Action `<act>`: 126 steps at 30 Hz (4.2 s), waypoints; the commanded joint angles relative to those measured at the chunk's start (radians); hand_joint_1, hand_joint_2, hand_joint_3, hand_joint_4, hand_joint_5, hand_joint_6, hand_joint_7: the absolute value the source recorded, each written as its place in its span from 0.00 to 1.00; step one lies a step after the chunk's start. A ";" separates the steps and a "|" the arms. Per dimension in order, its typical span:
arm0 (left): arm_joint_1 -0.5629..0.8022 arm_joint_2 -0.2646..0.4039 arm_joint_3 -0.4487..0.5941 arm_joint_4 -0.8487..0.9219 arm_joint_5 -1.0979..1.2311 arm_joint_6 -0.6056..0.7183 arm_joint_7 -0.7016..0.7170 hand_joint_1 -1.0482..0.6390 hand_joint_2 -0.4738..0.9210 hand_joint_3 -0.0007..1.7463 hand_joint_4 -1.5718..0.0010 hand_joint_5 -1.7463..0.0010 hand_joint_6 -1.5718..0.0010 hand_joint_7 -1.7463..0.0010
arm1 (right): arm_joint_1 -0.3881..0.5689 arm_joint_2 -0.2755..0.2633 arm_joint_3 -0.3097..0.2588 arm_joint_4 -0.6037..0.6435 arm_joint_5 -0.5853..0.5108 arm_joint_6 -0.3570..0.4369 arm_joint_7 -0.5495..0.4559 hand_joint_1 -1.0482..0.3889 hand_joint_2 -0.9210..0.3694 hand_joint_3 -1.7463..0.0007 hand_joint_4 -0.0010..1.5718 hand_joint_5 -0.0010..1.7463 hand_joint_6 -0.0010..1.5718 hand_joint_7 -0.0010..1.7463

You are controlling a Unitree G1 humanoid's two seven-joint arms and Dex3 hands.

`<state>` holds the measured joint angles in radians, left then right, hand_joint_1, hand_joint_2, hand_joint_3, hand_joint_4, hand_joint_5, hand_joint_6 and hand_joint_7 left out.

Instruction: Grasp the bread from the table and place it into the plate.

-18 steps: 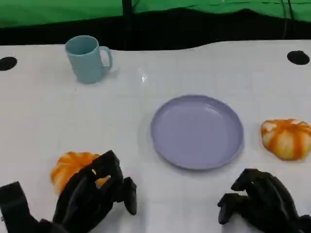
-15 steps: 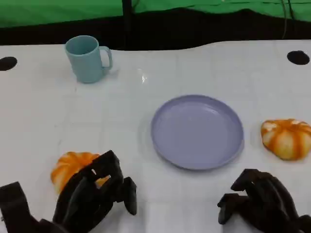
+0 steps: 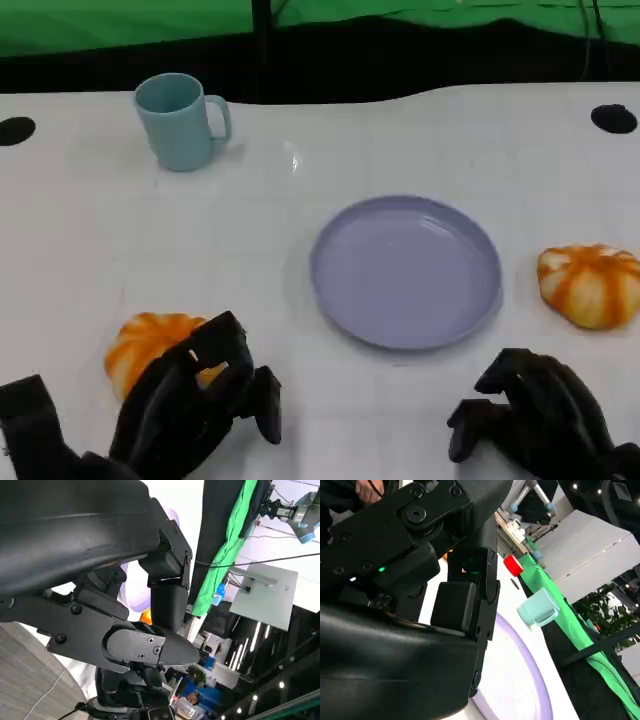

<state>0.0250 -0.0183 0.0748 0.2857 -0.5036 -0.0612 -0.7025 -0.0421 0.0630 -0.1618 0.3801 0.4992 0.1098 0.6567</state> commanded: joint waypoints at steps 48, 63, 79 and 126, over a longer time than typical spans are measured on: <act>-0.006 0.346 -0.042 -0.278 0.546 -0.207 0.183 0.17 1.00 0.08 0.87 0.43 0.76 0.92 | 0.005 -0.001 0.004 -0.024 -0.001 0.006 -0.018 0.01 0.15 1.00 1.00 0.41 1.00 0.19; 0.018 0.533 -0.132 -0.521 1.214 -0.154 0.394 0.16 1.00 0.05 0.81 0.79 0.83 1.00 | -0.015 0.000 -0.001 0.001 0.000 0.009 -0.023 0.01 0.16 1.00 1.00 0.41 1.00 0.20; -0.051 0.552 -0.311 -0.529 1.630 0.068 0.269 0.21 0.94 0.00 0.79 0.92 0.85 1.00 | -0.023 -0.005 -0.006 0.020 -0.002 0.000 -0.016 0.01 0.16 1.00 1.00 0.41 1.00 0.20; -0.356 0.506 -0.504 0.376 1.356 -0.304 1.113 0.46 0.73 0.68 0.52 0.00 0.54 0.23 | 0.000 -0.004 -0.006 -0.018 0.007 0.024 -0.019 0.01 0.17 1.00 1.00 0.41 1.00 0.19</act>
<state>-0.3553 0.4962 -0.4571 0.6466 0.9090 -0.3391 0.3711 -0.0489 0.0676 -0.1613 0.3788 0.4949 0.1273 0.6404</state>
